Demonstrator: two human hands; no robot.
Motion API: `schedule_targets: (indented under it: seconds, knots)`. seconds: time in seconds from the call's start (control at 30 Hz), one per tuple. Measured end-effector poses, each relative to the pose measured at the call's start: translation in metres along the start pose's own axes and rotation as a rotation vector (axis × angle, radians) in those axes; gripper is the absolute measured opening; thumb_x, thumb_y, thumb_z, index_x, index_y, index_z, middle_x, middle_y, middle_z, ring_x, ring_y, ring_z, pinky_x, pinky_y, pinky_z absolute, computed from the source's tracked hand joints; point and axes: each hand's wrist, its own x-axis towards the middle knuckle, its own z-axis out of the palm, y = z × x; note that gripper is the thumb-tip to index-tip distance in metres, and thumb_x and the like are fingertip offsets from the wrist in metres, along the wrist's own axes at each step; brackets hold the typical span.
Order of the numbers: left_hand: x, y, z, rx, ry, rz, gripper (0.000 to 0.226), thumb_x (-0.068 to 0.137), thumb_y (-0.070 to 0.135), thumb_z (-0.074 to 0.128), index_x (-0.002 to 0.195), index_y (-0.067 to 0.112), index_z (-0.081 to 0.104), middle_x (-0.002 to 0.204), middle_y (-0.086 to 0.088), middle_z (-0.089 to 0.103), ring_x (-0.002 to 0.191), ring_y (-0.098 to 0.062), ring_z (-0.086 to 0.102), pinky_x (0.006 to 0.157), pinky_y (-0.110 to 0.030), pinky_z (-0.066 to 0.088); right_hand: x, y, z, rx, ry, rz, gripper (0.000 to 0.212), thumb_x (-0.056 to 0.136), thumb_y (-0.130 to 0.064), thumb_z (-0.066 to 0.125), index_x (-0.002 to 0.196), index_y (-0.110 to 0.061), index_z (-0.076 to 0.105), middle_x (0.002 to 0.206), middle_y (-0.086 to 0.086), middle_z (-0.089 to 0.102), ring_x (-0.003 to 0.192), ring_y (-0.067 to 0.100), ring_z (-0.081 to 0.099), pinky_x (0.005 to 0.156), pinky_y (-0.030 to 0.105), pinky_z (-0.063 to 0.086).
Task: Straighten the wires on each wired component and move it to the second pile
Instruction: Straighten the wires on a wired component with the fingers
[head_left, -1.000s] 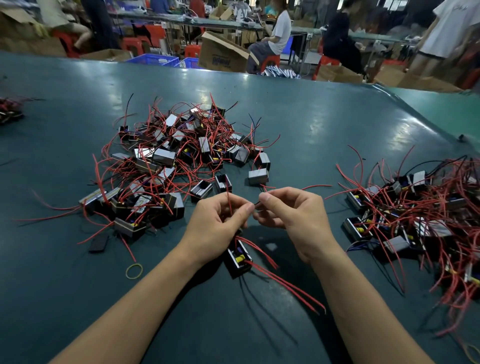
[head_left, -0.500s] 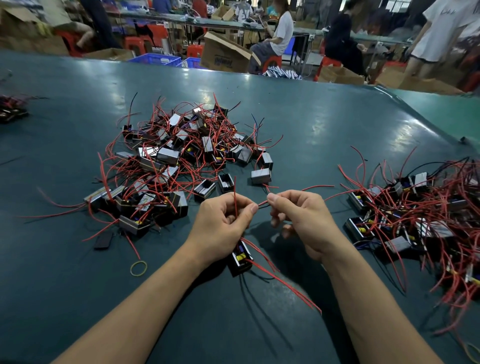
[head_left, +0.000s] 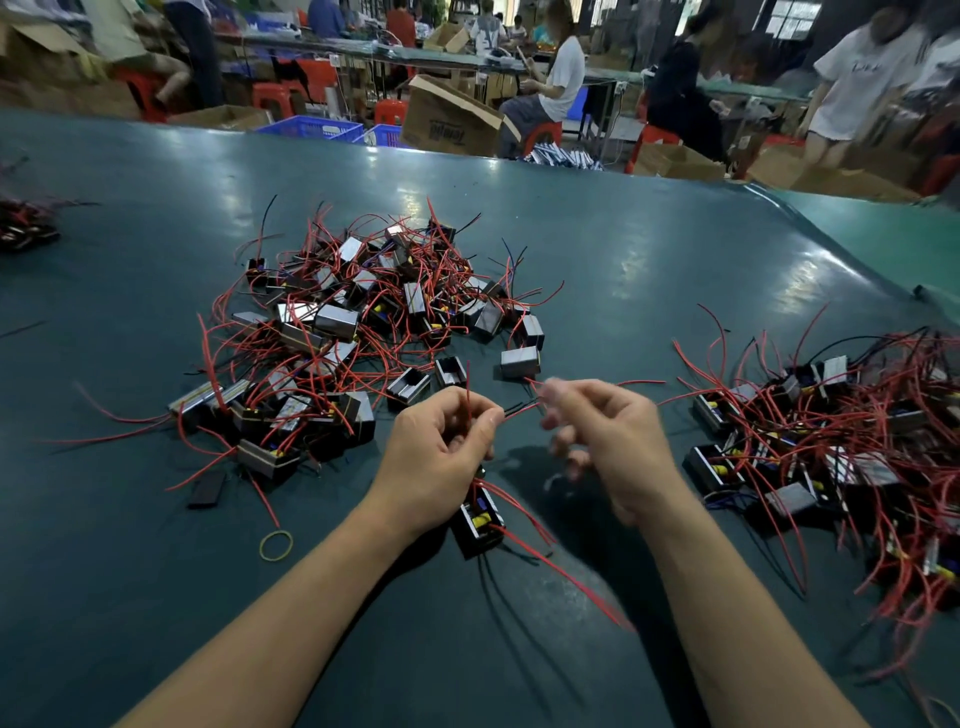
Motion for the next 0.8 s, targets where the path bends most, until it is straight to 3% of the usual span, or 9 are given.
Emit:
schedule_targets:
  seconds: [0.17,0.3,0.47,0.53,0.7,0.8]
  knots:
    - [0.0,0.0,-0.003,-0.026,0.01,-0.005,0.006,0.092,0.013,0.064,0.088,0.01,0.066,0.061,0.002,0.063,0.058,-0.01,0.059,0.057,-0.024,0.049,-0.001,0.0,0.004,0.015,-0.114,-0.046,0.007,0.084,-0.013,0.071,0.089,-0.009,0.069,0.075,0.01,0.072,0.056,0.022,0.068,0.038,0.023,0.047]
    - [0.0,0.0,0.0,-0.029,-0.004,-0.001,0.006,0.092,0.013,0.065,0.087,0.011,0.066,0.061,0.001,0.062,0.058,-0.018,0.058,0.058,-0.037,0.049,-0.004,-0.001,0.002,-0.014,-0.141,-0.093,0.005,0.087,-0.014,0.07,0.083,-0.017,0.069,0.071,0.006,0.069,0.053,0.022,0.065,0.037,0.022,0.044]
    - [-0.001,0.0,0.001,-0.025,-0.002,0.019,0.004,0.091,0.014,0.066,0.088,0.013,0.069,0.061,0.004,0.065,0.057,-0.006,0.062,0.056,-0.02,0.049,-0.005,-0.004,0.003,-0.035,-0.179,-0.109,0.005,0.093,-0.005,0.061,0.089,-0.008,0.059,0.076,0.01,0.071,0.06,0.028,0.069,0.039,0.025,0.048]
    - [-0.001,0.0,0.002,-0.022,0.024,0.042,0.005,0.092,0.015,0.065,0.088,0.015,0.068,0.067,0.002,0.069,0.058,-0.012,0.062,0.055,-0.019,0.048,-0.006,-0.005,0.003,-0.096,-0.172,-0.139,0.006,0.093,-0.003,0.06,0.089,-0.007,0.057,0.078,0.012,0.072,0.063,0.029,0.071,0.04,0.025,0.049]
    - [0.0,0.0,0.003,-0.002,0.046,0.082,0.004,0.091,0.017,0.066,0.087,0.017,0.068,0.072,0.003,0.071,0.062,-0.015,0.063,0.06,-0.023,0.05,-0.007,0.002,0.006,-0.281,-0.153,-0.259,0.009,0.091,-0.007,0.064,0.088,-0.013,0.059,0.079,0.008,0.073,0.062,0.024,0.071,0.041,0.027,0.05]
    - [0.001,-0.001,0.002,0.023,0.055,0.098,0.006,0.089,0.016,0.069,0.084,0.018,0.07,0.068,0.003,0.069,0.061,-0.01,0.064,0.061,-0.018,0.051,-0.007,0.007,0.008,-0.383,-0.073,-0.39,0.013,0.088,-0.006,0.069,0.083,-0.017,0.063,0.071,0.005,0.07,0.056,0.014,0.067,0.043,0.019,0.046]
